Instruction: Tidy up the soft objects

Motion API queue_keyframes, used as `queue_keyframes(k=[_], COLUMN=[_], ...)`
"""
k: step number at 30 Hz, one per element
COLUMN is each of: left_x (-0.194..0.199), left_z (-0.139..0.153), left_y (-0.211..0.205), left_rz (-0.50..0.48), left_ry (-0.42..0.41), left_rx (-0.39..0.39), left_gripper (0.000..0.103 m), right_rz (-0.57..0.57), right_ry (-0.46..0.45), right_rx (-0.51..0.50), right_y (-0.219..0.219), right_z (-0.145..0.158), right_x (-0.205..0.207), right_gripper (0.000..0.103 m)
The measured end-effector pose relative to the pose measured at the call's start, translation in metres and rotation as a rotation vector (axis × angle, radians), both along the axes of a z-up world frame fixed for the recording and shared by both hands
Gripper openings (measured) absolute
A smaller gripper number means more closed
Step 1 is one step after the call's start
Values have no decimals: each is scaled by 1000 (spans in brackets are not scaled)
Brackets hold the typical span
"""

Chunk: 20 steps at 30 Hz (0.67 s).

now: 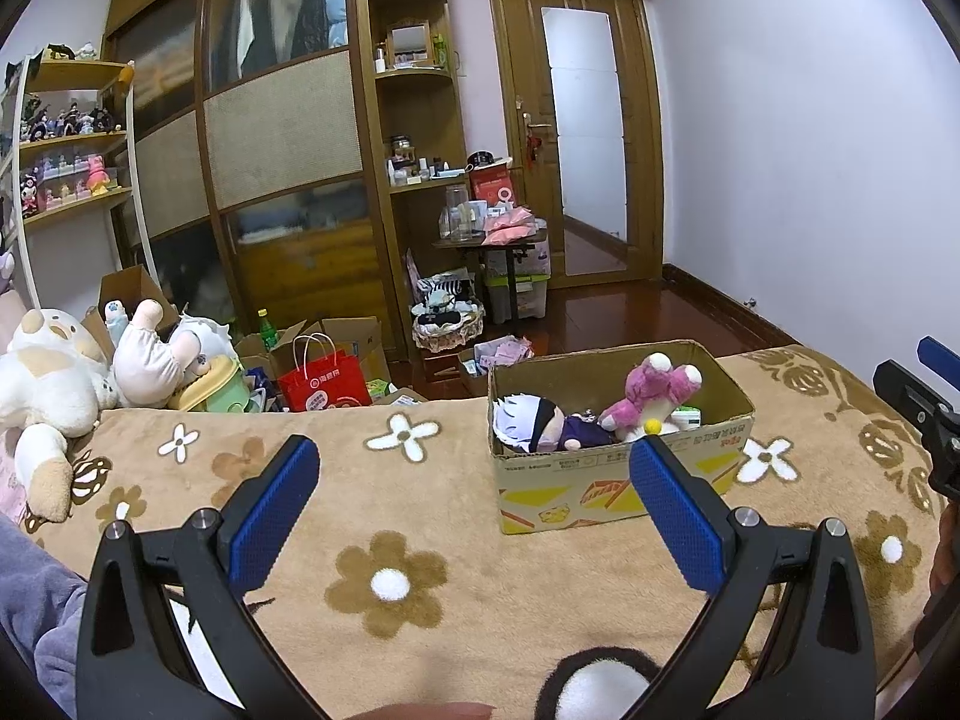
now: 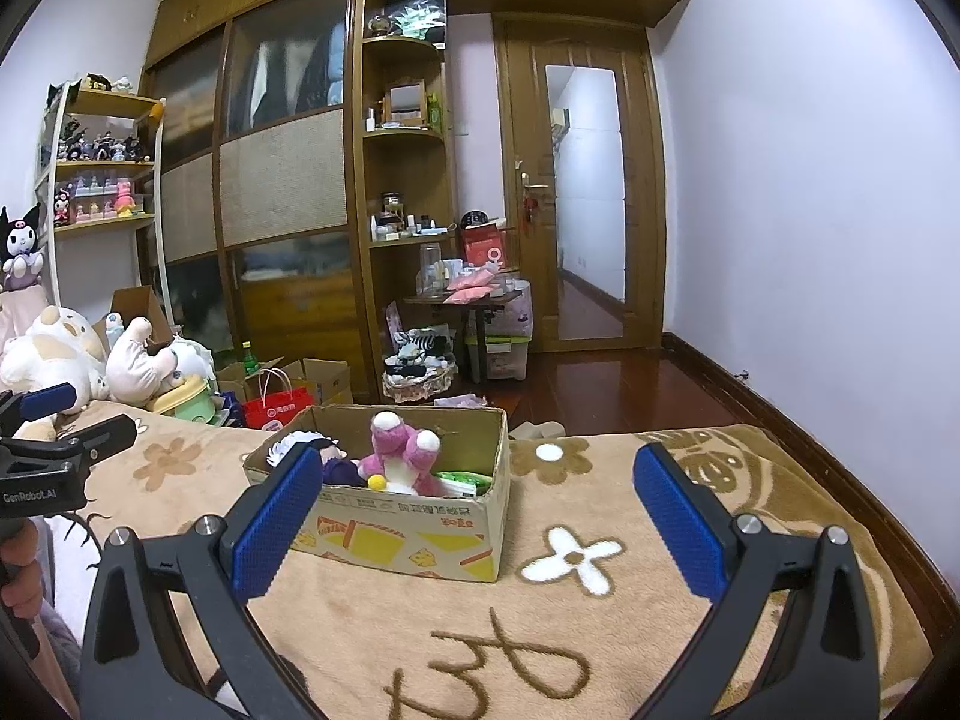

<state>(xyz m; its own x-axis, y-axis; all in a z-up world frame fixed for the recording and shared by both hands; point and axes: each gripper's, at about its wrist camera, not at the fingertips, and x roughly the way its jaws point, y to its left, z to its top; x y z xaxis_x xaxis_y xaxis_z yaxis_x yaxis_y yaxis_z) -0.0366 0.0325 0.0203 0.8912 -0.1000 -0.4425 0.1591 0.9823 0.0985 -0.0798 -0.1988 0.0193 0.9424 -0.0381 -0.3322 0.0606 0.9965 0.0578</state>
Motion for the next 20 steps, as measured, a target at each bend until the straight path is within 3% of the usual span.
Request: queue_keyframes(k=[20], left_x=[-1], left_z=[0], left_y=[1], left_rz=[6], left_ry=[-4], left_rx=[4], left_gripper=[102], right_rz=[-15], right_ry=[-4], right_rx=[-14], right_y=[3], right_z=[0], right_x=[-4], right_gripper=[103])
